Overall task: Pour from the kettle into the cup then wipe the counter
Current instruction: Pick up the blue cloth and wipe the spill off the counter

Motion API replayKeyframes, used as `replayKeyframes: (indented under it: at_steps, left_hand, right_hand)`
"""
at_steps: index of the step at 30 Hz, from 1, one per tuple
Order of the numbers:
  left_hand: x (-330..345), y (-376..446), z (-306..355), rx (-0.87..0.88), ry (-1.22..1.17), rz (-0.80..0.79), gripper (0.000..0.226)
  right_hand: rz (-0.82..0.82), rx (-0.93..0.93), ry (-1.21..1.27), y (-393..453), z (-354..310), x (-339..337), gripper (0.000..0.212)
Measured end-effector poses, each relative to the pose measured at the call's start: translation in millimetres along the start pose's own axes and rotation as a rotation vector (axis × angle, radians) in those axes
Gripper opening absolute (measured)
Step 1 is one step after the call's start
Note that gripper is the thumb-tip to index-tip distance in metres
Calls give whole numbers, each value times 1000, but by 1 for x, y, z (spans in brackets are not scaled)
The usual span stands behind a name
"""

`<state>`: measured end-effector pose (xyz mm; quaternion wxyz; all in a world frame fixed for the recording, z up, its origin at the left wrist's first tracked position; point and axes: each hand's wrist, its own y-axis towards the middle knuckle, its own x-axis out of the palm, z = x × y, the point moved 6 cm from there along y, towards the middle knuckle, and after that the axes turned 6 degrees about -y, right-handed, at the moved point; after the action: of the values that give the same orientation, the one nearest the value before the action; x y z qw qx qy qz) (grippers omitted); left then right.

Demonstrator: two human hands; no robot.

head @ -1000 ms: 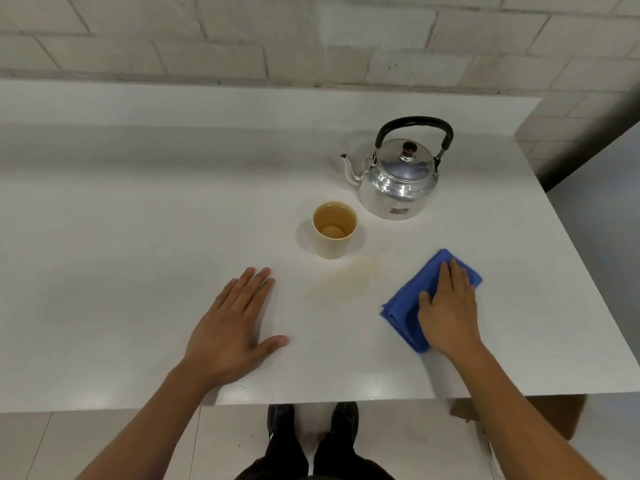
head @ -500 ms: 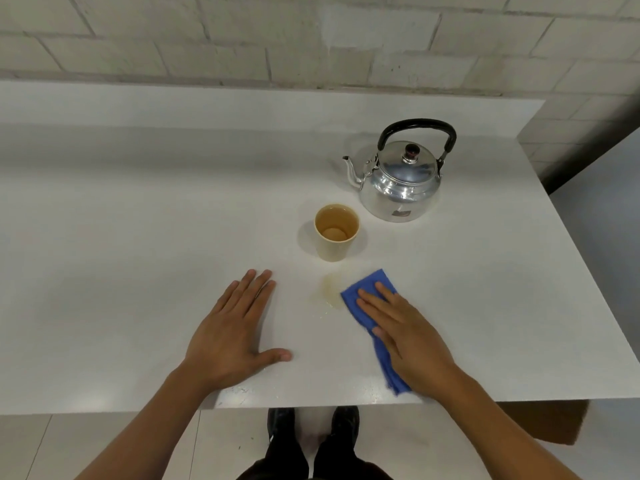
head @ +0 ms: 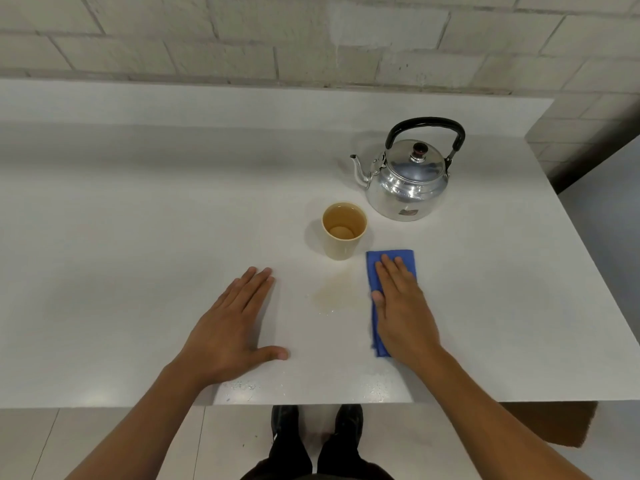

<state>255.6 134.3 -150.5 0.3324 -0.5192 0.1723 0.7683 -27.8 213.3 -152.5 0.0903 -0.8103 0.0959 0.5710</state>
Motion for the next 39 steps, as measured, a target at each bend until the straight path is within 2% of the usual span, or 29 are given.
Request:
replayKeyframes:
  at_steps: [5,7,9,11,13,16,23,28,32,35,39]
  left_hand:
    - [-7,-9,-14,-18,8,9,123]
    - [-6,-10,-16,-15,10,10,122]
    - [-6,-10,-16,-17,17,11,122]
    - [-6,-11,-16,-27,25,16,122]
    - [-6,-11,-17,-43,22,19,124]
    - [-6,-12,-18,-50,18,16,126]
    - [-5,-13,-19,-38,35,1,128]
    - [-4,-13,-21,-34,18,-3,131]
    - [-2,-14,-21,-5,10,-14,135]
    - [-3,-14,-23,1,-3,-16,138]
    - [-7,-15,-22,1,-17,-8,137]
  right_hand:
    - [-40,-256,-13,-29,-49,17,53]
    - [-114,-385,21,-50,-54,23,54]
    - [-162,-435,84,-67,-42,22,59]
    - [-122,-390,107,-75,-21,12,60]
    - [-51,-267,109,-71,-1,0,53]
    - [-6,-135,81,-52,1,-4,55]
    - [-49,-189,1,-15,-63,32,56]
    - [-119,-436,-75,-21,-120,53,58]
    - [-219,-653,-31,-54,-118,48,54]
    - [-237,-611,48,-69,-82,34,50]
    - [-142,-353,63,-59,-33,11,48]
